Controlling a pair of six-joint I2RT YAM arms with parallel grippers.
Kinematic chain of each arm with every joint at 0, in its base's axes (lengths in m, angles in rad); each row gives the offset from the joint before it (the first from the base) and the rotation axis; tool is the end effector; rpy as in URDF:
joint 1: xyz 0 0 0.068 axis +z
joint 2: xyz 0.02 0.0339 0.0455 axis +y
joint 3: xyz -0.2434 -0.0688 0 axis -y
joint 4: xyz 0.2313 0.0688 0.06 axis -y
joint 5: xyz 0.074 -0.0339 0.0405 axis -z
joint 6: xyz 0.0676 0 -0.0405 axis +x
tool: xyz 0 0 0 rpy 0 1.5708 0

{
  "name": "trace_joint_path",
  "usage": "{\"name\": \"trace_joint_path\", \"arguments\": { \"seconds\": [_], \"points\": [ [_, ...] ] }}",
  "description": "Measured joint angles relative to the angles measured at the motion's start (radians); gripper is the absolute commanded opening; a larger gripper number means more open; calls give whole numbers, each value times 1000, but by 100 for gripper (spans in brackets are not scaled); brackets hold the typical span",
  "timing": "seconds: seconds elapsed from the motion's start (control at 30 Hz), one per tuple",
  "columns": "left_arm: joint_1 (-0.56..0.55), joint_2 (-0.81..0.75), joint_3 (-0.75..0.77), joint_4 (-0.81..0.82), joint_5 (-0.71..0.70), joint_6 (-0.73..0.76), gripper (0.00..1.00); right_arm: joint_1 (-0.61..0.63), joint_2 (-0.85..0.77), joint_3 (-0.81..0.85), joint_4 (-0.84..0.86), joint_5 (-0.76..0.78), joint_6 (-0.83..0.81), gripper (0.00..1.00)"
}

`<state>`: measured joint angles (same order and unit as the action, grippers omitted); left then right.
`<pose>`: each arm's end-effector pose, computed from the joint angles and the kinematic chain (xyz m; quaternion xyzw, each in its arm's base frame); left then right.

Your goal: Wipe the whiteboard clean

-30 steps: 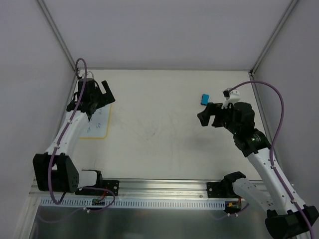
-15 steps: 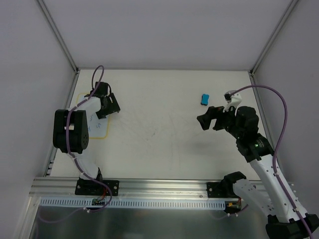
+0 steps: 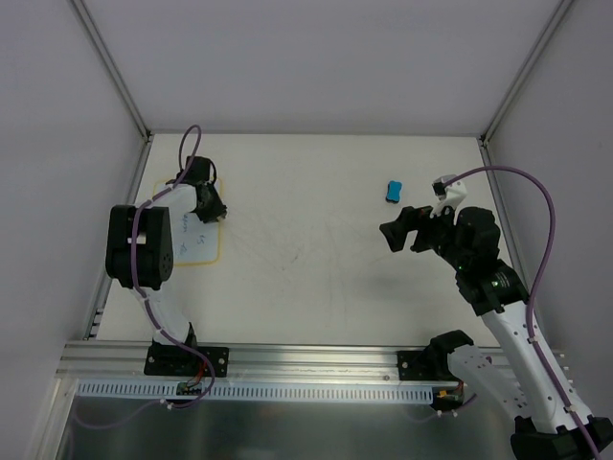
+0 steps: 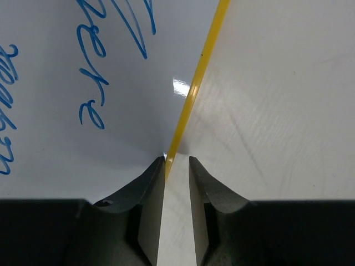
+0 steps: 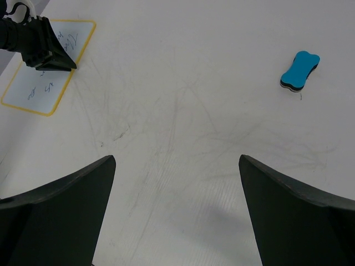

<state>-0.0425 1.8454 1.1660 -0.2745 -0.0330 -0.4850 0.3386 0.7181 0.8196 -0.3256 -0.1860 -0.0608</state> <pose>0.3853 -0.0142 0.1337 -0.2140 0.9284 -0.0640 0.2971 0.1823 0.0774 0.3256 -0.2112 0.7514 0.1579 0.6049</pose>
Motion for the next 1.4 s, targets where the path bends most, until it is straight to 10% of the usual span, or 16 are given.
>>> {"name": "trace_joint_path", "arguments": {
  "seconds": [0.77, 1.13, 1.4],
  "points": [
    [-687, 160, 170, 27, 212, -210, 20, 0, -15, -24, -5, 152, 66, 99],
    [-716, 32, 190, -46, 139, -149, 91, -21, 363, 74, -95, 376, 175, 99],
    [-572, -320, 68, -34, 74, -81, 99, -120, 785, 405, -130, 418, 225, 86]
  ]
}}
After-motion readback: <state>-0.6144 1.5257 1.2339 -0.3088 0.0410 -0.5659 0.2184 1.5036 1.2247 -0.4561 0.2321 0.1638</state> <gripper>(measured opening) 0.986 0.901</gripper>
